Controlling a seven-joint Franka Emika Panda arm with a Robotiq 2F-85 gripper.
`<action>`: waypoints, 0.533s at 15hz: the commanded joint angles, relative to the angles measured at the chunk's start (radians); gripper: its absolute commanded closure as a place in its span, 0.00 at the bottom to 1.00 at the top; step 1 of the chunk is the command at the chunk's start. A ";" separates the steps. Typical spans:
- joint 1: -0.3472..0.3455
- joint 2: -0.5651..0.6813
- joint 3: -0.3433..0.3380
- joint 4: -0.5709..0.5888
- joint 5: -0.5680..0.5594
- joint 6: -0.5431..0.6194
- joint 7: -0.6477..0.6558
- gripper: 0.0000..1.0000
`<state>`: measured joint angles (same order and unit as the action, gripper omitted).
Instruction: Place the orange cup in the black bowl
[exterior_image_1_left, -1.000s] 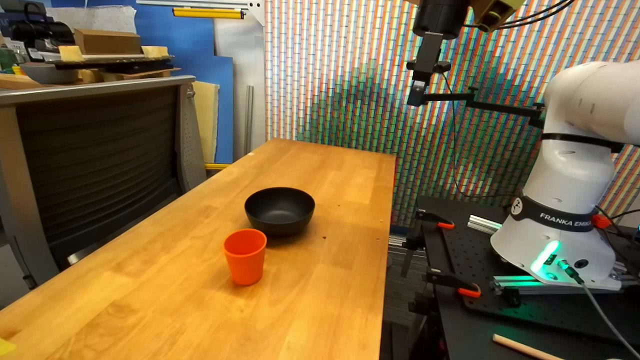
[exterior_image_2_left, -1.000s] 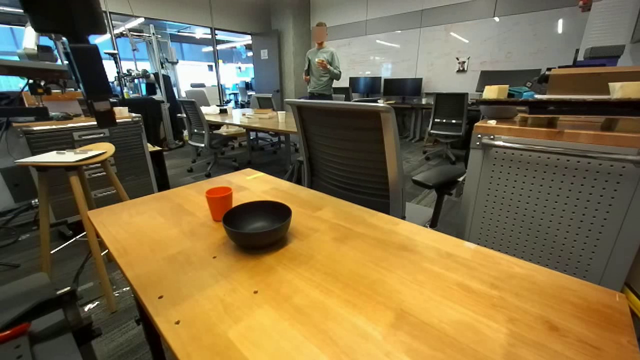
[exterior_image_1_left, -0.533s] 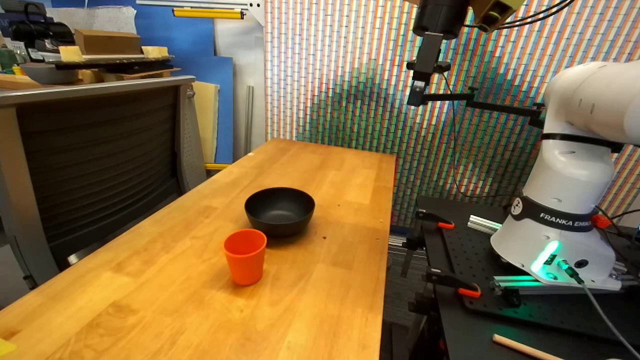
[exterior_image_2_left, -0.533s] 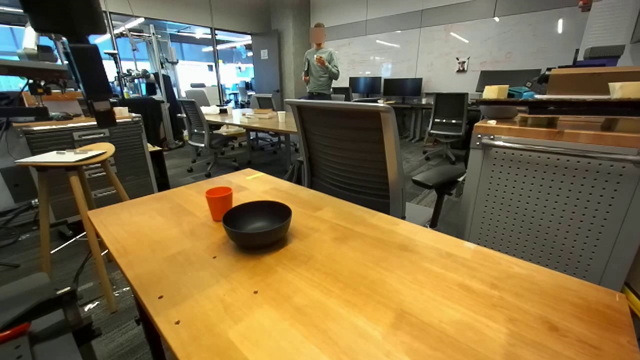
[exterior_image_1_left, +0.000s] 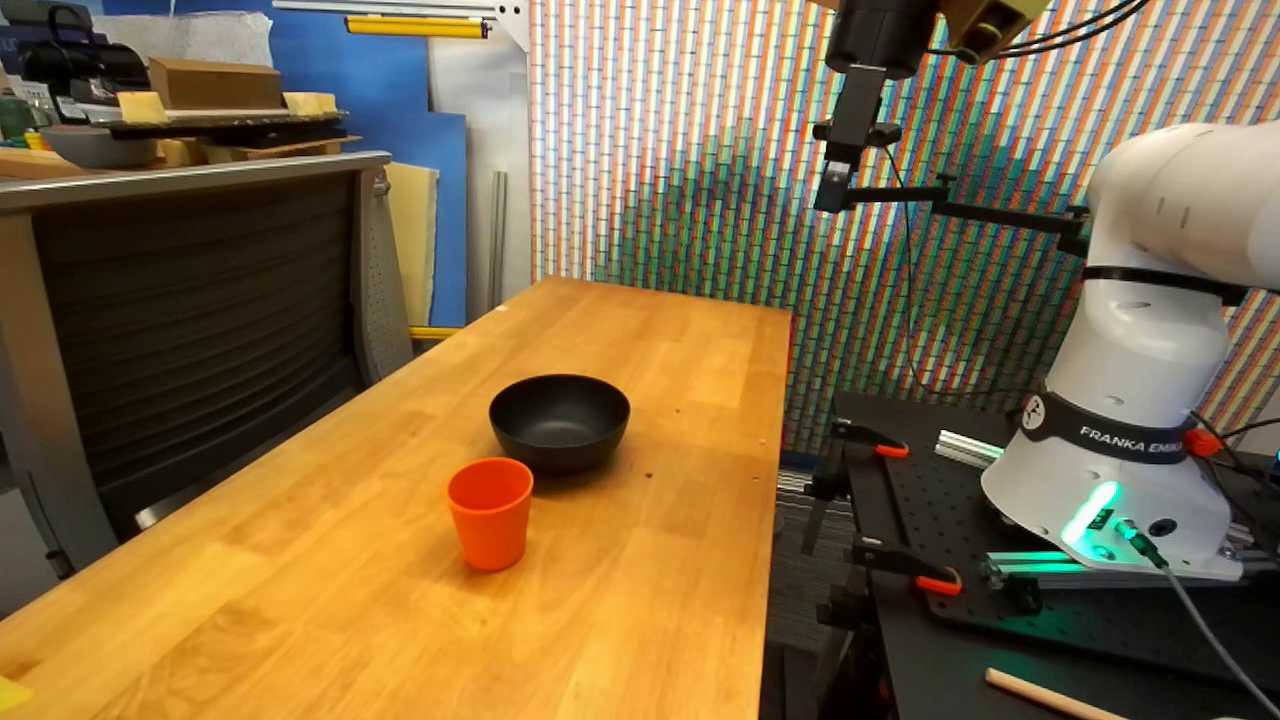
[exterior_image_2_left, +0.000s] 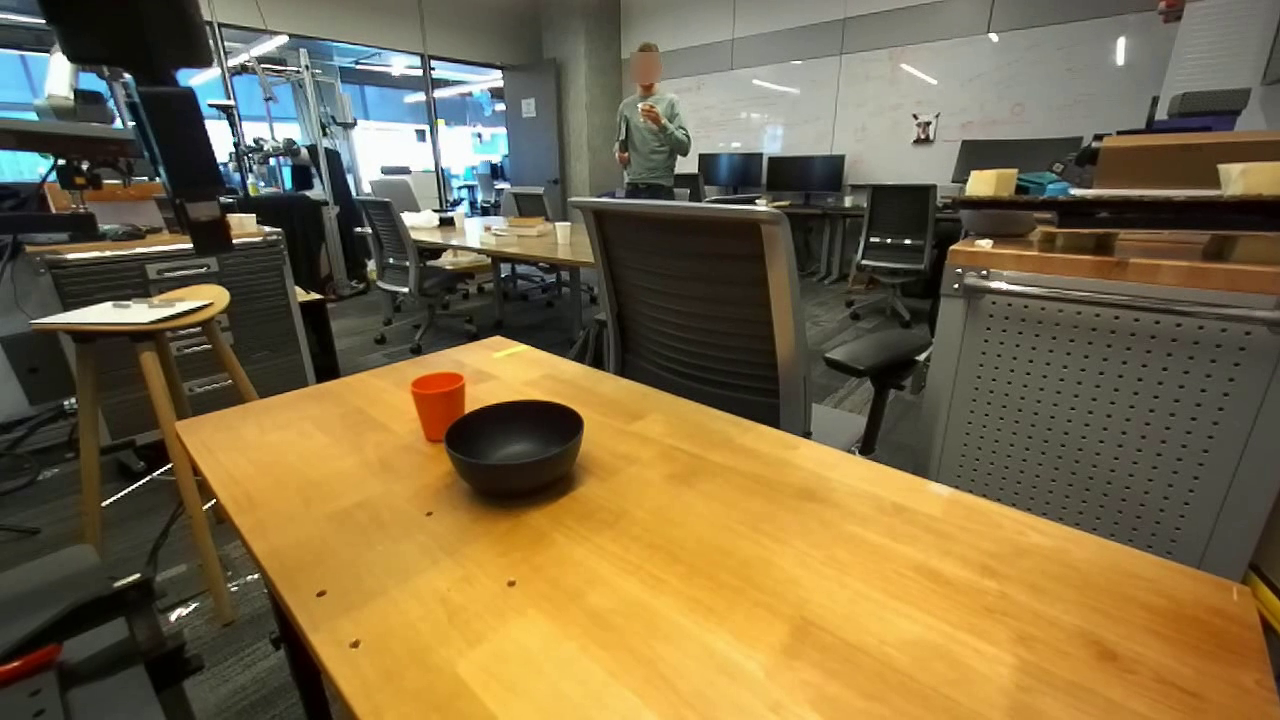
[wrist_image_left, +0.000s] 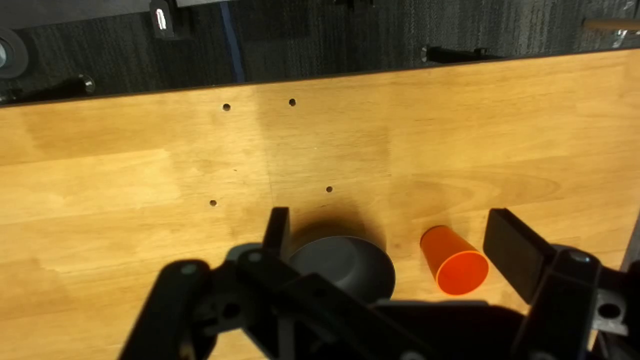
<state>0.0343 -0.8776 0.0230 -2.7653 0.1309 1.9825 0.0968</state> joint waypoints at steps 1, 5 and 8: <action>-0.005 0.000 0.004 0.002 0.003 -0.003 -0.004 0.00; -0.039 0.034 0.021 0.003 0.006 0.087 0.059 0.00; -0.040 0.198 0.095 0.016 0.015 0.330 0.159 0.00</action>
<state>0.0063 -0.8356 0.0443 -2.7697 0.1308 2.1200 0.1705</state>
